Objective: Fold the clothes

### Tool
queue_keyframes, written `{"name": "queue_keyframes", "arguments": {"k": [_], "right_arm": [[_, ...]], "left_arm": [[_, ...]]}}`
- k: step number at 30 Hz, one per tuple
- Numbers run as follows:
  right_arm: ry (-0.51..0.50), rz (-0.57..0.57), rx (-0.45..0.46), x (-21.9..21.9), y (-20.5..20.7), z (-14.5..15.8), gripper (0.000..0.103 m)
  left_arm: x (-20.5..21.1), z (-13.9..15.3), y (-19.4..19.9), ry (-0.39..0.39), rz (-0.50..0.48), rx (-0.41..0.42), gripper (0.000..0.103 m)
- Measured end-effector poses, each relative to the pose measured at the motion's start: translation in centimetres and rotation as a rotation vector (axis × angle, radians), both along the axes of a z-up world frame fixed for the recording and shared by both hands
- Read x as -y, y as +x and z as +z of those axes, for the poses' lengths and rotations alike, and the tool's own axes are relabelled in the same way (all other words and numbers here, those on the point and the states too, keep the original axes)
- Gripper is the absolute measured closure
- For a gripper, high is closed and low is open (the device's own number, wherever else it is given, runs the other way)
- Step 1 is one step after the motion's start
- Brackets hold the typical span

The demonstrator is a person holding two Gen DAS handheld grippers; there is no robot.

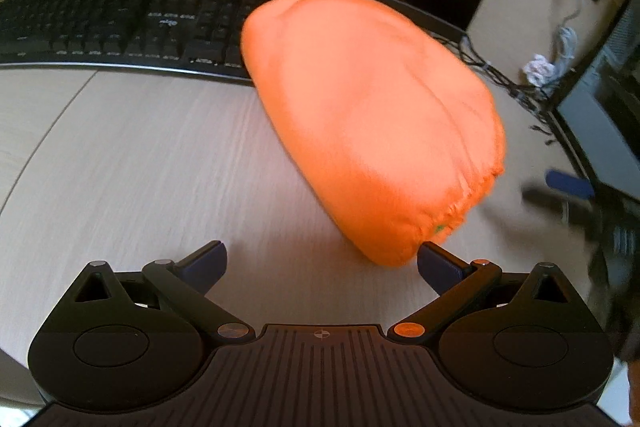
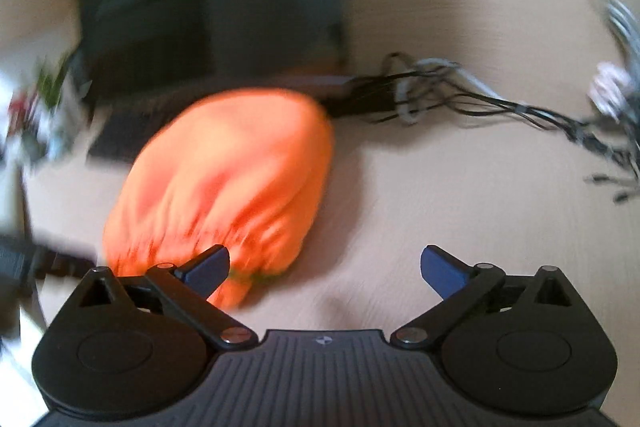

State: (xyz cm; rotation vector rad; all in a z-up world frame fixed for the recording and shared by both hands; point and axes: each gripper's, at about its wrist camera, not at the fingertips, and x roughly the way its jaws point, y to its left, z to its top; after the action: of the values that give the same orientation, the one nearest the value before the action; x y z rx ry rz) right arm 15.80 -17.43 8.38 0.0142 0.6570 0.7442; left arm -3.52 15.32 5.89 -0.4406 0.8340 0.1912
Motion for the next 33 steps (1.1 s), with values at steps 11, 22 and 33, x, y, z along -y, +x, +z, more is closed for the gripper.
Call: {"name": "queue_keyframes", "arguments": {"k": [11, 22, 33], "right_arm": [[-0.025, -0.044, 0.023, -2.1, 0.9, -0.3, 0.0], [-0.051, 0.141, 0.101, -4.1, -2.6, 0.0, 0.0], [-0.269, 0.2, 0.175, -10.0, -5.0, -2.6, 0.0]], "left_arm": [[0.2, 1.7, 0.3, 0.069, -0.03, 0.046, 0.0], [-0.6, 0.8, 0.7, 0.076, -0.035, 0.007, 0.0], [-1.3, -1.1, 0.4, 0.069, 0.009, -0.059, 0.0]]}}
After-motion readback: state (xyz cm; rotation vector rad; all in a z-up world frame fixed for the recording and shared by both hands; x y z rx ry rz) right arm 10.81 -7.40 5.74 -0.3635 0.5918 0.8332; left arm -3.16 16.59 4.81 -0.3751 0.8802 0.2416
